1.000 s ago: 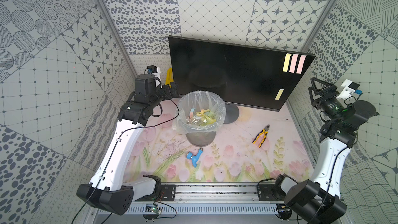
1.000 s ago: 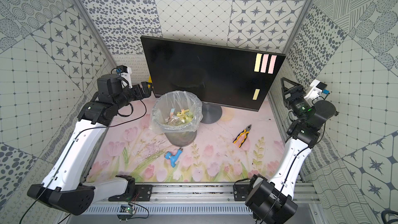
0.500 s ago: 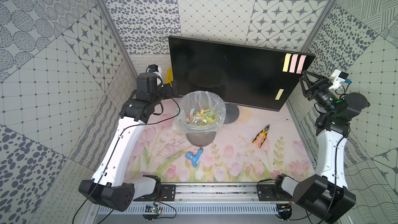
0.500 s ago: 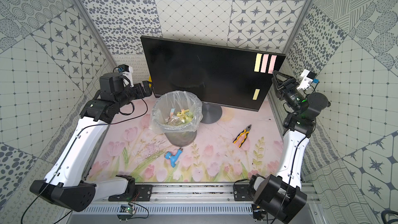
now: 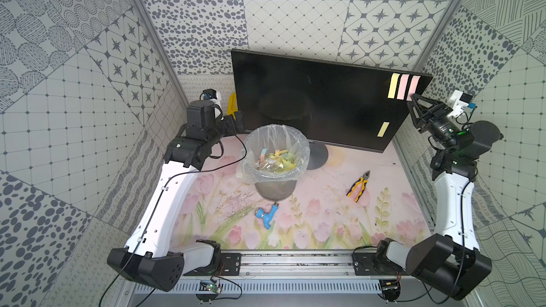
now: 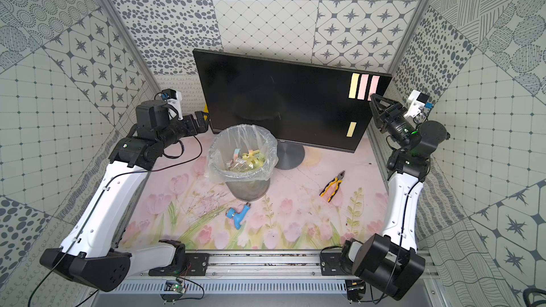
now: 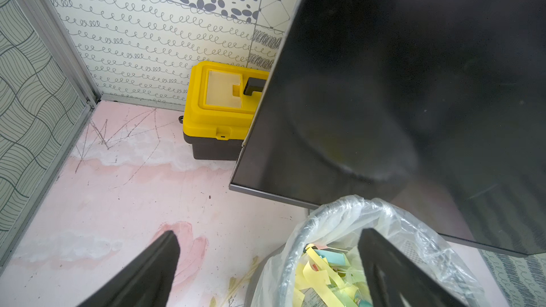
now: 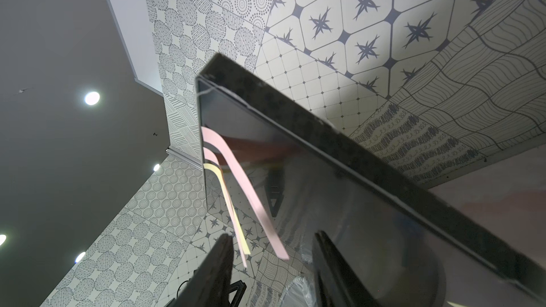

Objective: Remove the sticky note from the monitor
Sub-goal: Tear off the sticky note from the monitor.

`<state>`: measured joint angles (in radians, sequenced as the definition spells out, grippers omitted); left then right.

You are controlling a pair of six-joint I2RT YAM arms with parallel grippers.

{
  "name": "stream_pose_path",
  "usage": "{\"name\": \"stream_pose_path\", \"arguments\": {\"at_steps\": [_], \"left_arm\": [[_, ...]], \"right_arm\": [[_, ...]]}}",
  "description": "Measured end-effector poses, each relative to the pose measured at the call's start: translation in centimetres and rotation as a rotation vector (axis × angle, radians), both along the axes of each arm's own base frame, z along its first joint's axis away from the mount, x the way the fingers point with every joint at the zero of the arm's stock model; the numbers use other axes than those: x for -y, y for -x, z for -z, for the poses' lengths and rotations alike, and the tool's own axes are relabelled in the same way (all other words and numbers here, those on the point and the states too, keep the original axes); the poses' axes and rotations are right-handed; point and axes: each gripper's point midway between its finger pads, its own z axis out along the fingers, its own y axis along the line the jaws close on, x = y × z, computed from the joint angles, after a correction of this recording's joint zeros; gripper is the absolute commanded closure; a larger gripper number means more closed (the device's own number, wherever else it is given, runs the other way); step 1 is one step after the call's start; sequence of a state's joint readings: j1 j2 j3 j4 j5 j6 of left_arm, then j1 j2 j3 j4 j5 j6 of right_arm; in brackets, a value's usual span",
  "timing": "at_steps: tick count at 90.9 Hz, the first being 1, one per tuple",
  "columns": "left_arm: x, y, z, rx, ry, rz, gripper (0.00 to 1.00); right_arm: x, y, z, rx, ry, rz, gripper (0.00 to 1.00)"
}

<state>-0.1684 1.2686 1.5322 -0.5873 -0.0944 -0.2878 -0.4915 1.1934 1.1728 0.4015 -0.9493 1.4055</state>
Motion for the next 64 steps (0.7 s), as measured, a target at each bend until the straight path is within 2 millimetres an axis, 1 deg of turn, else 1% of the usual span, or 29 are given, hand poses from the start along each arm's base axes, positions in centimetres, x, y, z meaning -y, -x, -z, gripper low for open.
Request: {"name": "stream_pose_path", "arguments": {"at_steps": [6,34,52,64], "left_arm": [[-0.11,0.08,-0.02,0.002,-0.002,-0.005,0.01],[-0.18,0.39,-0.16,0.007,-0.002,-0.006,0.01],[-0.19,0.48,-0.18,0.008,-0.002,-0.005,0.01],[-0.20,0.49,-0.19,0.008,-0.002,-0.005,0.01]], "right_arm": [[-0.05,-0.12,-0.19,0.003,0.000,-0.002,0.58],[0.06,-0.22,-0.68,0.019,0.006,0.008,0.79],[0.08,-0.20,-0.88,0.025,0.011,0.013,0.99],[0.12,-0.24,-0.67,0.021,0.023,0.019,1.00]]}}
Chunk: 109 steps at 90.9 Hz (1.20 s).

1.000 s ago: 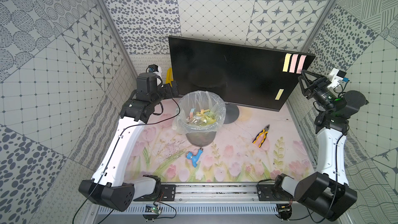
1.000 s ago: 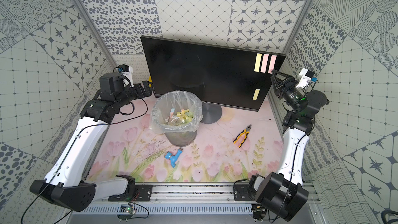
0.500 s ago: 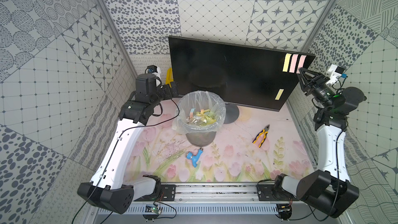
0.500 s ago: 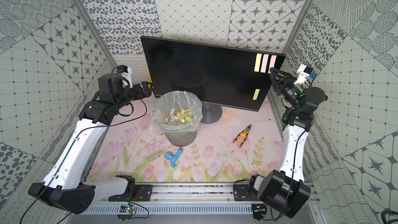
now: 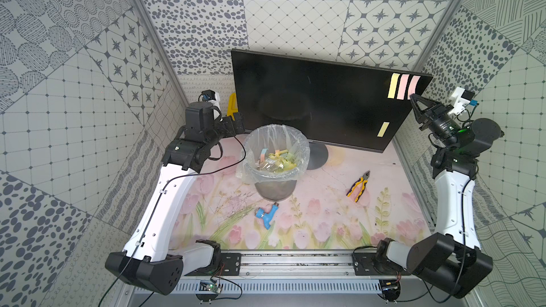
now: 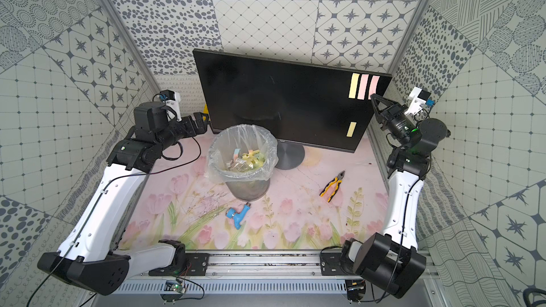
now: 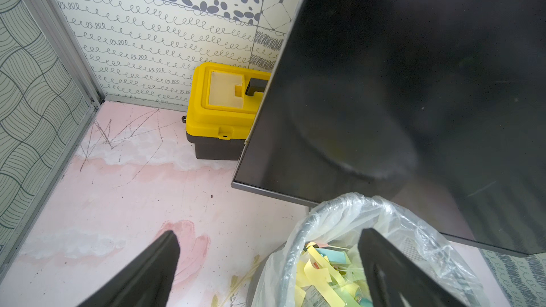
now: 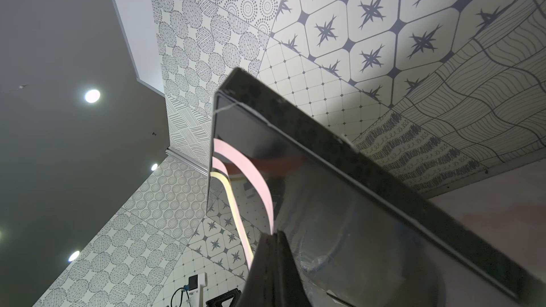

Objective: Remove the sticky note from the monitor
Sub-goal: Tear off the sticky note from the monitor, then place the sticky note in the trash bin.

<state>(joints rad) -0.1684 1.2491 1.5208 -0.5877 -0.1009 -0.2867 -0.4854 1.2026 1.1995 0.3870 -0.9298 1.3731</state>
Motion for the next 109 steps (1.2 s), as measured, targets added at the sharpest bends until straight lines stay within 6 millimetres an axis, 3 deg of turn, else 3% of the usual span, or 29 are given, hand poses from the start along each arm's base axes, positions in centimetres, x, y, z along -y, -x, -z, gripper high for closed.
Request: {"name": "stream_pose_path", "arguments": {"at_steps": [63,84,98,109], "left_arm": [[0.0,0.0,0.0,0.000,-0.002,0.002,0.01],[0.0,0.0,0.0,0.000,-0.002,0.002,0.01],[0.0,0.0,0.0,0.000,-0.002,0.002,0.01],[0.0,0.0,0.0,0.000,-0.003,0.002,0.01]], "right_arm": [[-1.6,4.3,-1.6,0.025,0.090,0.081,1.00],[-2.3,6.8,-4.6,0.109,0.171,0.153,1.00],[-4.3,8.2,-6.6,0.192,0.233,0.127,1.00],[-8.4,8.5,-7.2,0.234,0.283,0.010,1.00]]}}
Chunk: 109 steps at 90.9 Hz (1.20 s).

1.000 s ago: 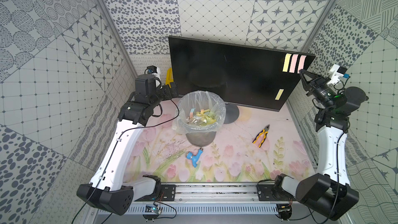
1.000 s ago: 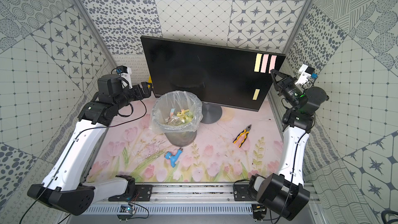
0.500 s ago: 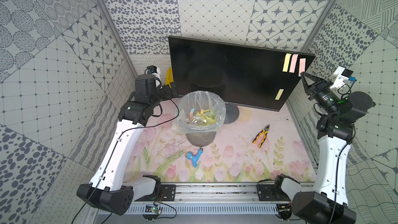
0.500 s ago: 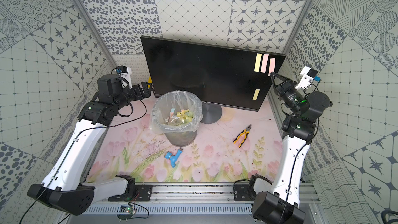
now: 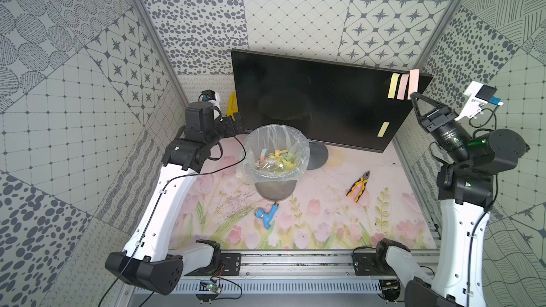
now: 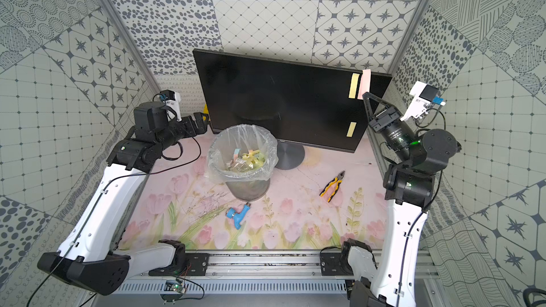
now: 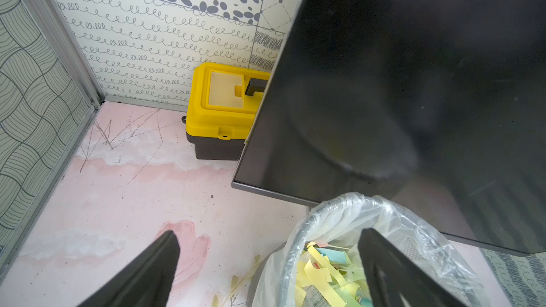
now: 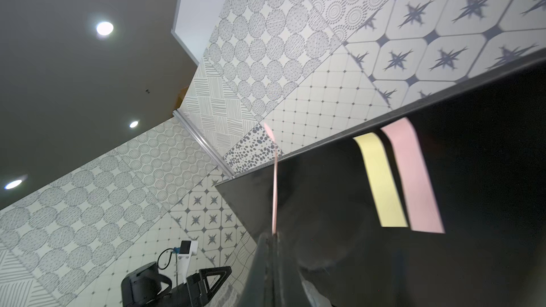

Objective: Remove the sticky note from the monitor
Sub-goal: Place the sticky note in the trash bin.

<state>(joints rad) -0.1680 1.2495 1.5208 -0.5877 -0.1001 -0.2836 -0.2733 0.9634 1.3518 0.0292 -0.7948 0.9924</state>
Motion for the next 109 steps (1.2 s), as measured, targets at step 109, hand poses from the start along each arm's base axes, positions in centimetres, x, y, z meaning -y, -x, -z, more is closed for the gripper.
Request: {"name": "stream_pose_path", "arguments": {"at_steps": [109], "left_arm": [[-0.4,1.4,0.3,0.006,-0.002,-0.008,0.01]], "right_arm": [[-31.7,-2.0,18.9,-0.151,0.938,-0.463,1.00]]}}
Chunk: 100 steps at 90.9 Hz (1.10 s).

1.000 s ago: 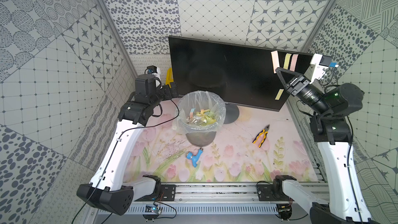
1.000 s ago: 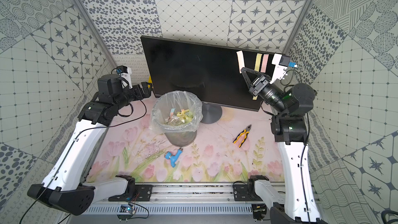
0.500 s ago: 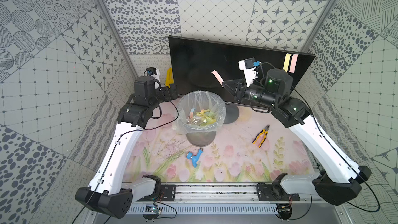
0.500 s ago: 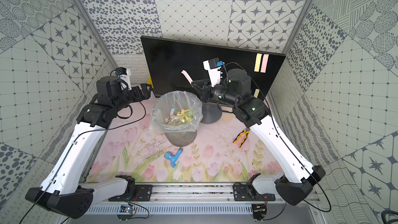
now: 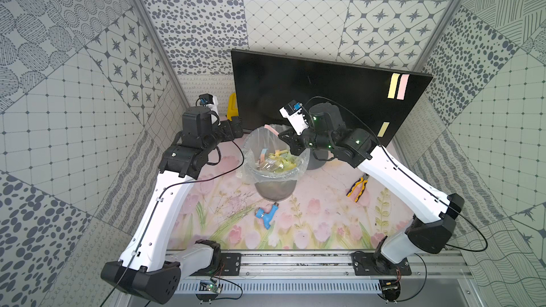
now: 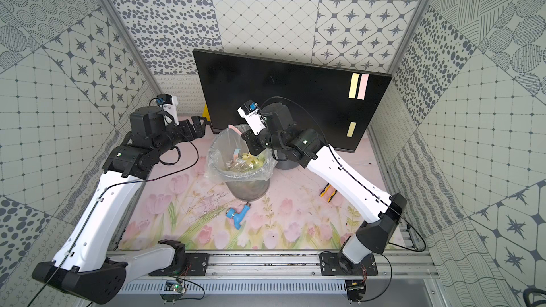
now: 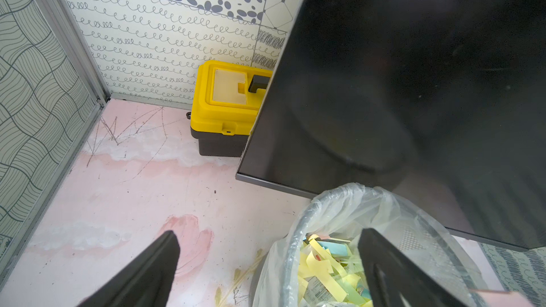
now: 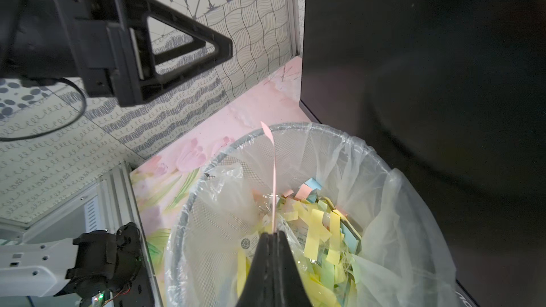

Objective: Remove the sticky note from the monitor
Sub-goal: Place the sticky note in the trash bin.

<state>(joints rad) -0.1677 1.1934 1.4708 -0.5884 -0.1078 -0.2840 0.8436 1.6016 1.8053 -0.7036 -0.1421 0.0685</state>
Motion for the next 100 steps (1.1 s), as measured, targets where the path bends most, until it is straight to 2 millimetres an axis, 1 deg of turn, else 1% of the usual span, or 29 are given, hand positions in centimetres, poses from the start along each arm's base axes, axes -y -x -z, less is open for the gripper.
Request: {"name": "stream_pose_path", "arguments": {"at_steps": [9,15,30,44,51,61,66,84,94,100], "left_arm": [[0.0,0.0,0.2,-0.005,0.000,0.000,0.01],[0.0,0.0,0.3,-0.008,-0.001,0.000,0.01],[0.0,0.0,0.4,-0.009,-0.001,0.000,0.01],[0.0,-0.2,0.6,-0.015,-0.002,0.000,0.01],[0.1,-0.4,1.2,-0.029,0.001,0.002,0.01],[0.3,-0.6,2.8,-0.068,0.009,0.003,0.01],[0.5,-0.7,3.8,-0.094,0.022,0.007,0.01],[1.5,-0.9,7.3,-0.191,0.084,0.027,0.01],[1.8,-0.9,8.3,-0.222,0.115,0.033,0.01],[2.0,-0.8,8.8,-0.237,0.135,0.035,0.01]], "right_arm": [[-0.4,-0.1,2.0,-0.020,0.061,-0.007,1.00],[-0.4,-0.1,3.0,-0.032,0.094,-0.012,1.00],[-0.4,0.2,4.9,-0.047,0.165,-0.026,1.00],[-0.9,0.4,6.5,-0.062,0.228,-0.045,1.00],[-0.8,0.3,7.4,-0.069,0.258,-0.044,0.93],[-0.5,0.2,8.1,-0.074,0.289,-0.037,0.82],[-0.4,0.2,8.1,-0.068,0.299,-0.036,0.78],[0.0,-0.1,8.3,-0.054,0.325,-0.023,0.59],[0.2,-0.2,8.3,-0.045,0.334,-0.014,0.50],[0.3,-0.3,8.3,-0.042,0.339,-0.007,0.46]]}}
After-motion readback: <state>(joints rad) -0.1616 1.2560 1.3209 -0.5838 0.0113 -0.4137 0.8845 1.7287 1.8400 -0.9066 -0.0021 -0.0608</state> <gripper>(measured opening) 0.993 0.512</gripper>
